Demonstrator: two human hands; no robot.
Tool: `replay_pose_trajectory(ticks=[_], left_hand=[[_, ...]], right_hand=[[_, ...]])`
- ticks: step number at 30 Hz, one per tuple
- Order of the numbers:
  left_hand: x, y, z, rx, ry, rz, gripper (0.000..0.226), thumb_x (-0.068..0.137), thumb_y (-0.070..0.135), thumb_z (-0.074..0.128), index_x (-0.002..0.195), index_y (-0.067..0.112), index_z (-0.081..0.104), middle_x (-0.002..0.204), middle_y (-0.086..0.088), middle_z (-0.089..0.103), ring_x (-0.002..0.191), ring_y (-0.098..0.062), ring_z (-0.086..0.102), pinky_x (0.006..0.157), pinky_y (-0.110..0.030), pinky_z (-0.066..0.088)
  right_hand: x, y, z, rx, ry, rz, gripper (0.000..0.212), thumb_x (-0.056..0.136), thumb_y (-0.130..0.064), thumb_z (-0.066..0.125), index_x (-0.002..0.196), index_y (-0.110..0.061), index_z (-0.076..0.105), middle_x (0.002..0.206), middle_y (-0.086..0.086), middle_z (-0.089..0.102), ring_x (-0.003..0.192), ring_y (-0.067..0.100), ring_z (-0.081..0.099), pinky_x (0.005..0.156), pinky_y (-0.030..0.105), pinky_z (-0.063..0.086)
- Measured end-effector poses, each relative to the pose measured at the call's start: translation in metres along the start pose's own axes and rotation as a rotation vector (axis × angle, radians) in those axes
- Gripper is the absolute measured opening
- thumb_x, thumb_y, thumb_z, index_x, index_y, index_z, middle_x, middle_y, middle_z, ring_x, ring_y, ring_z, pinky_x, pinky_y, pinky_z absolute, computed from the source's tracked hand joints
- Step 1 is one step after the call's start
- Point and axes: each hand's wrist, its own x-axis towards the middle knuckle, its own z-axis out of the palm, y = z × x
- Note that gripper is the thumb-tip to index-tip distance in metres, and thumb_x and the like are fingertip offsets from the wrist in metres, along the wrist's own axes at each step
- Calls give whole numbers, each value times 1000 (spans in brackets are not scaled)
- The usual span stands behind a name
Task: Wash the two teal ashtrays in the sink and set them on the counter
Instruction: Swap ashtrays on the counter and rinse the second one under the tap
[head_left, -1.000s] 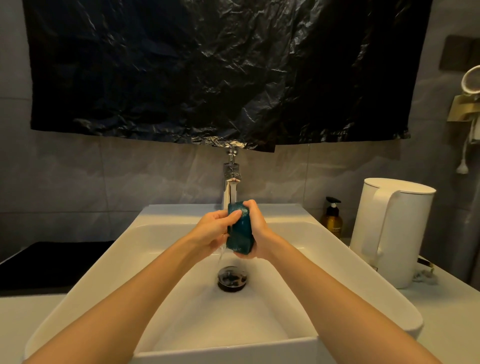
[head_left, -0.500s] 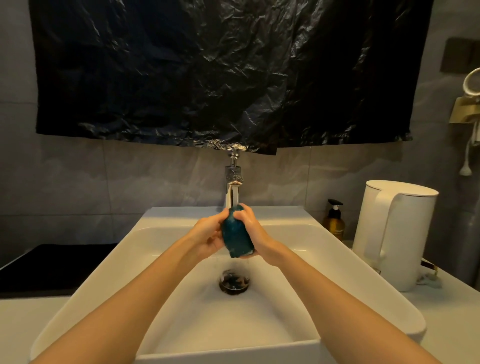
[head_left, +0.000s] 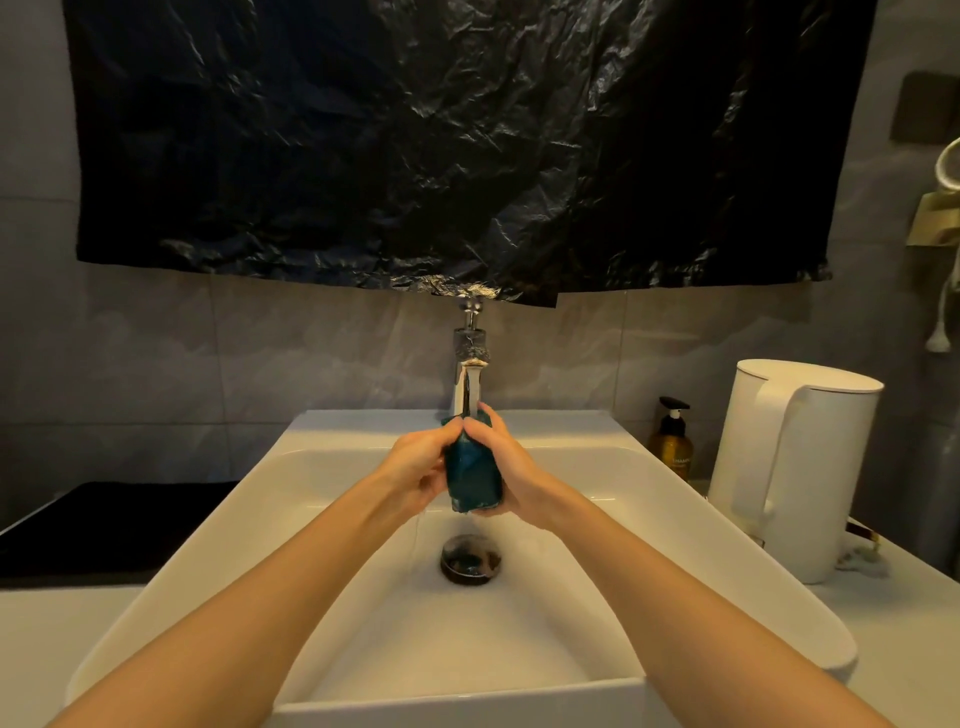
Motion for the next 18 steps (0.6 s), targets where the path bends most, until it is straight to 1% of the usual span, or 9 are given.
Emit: replay_pose_trajectory(ticks=[2,4,7,10,11,13,14,16,18], left_hand=[[0,1,-1,15,-15,18,10,95,21,52,95,12,57,96,-10,61,92,-22,59,83,-36,50],[-1,1,0,34,-68,26,15,97,24,50,103,12,58,102,-9,62,93,-19,59,84,-33,50],[-2,-3,1,74,-101,16,24,97,26,48,114,10,55,109,-10,62,99,-21,59,83,-32,51],[-4,-6,1,138,-140,12,33,97,27,48,123,8,54,117,-11,61,107,-23,58,77,-29,53],[-4,-7,2,146,-143,14,33,97,27,48,124,8,53,116,-10,62,104,-22,59,75,-27,53],[-4,-9,5,147,-111,24,29,97,27,49,120,10,54,108,-8,62,96,-19,60,71,-27,53],[-3,-10,7,121,-80,17,28,96,28,51,117,11,55,106,-7,63,94,-19,60,73,-29,54],[1,-9,9,65,-49,6,27,93,38,53,107,15,59,102,-6,64,92,-20,61,86,-38,53],[1,-7,8,96,-76,12,31,91,48,52,97,19,62,94,-3,64,86,-18,61,93,-42,48]], right_hand=[[1,0,2,33,6,-21,48,91,-55,50,134,-49,30,123,3,51,107,25,55,88,49,52],[0,-2,5,86,60,2,40,91,-58,47,129,-47,36,120,4,53,102,24,56,81,45,54],[-2,-6,4,149,90,123,44,89,-66,42,121,-37,47,118,7,54,97,23,55,69,39,52],[-7,-8,-5,214,23,249,60,85,-73,39,102,-19,60,104,11,61,98,25,56,86,41,50],[-5,-7,-8,197,25,250,60,85,-73,39,98,-18,60,101,11,61,95,24,57,85,39,50],[-3,-5,-5,150,34,210,57,87,-70,38,104,-20,58,104,12,61,95,23,57,79,37,53],[1,-4,-2,105,48,155,55,87,-69,37,114,-24,56,111,12,60,100,22,58,81,38,54],[10,2,5,-14,112,-6,49,91,-64,34,131,-36,44,125,8,54,110,22,55,93,44,51],[14,5,12,-35,138,-89,48,93,-61,33,136,-39,37,127,5,52,112,21,54,98,46,49]])
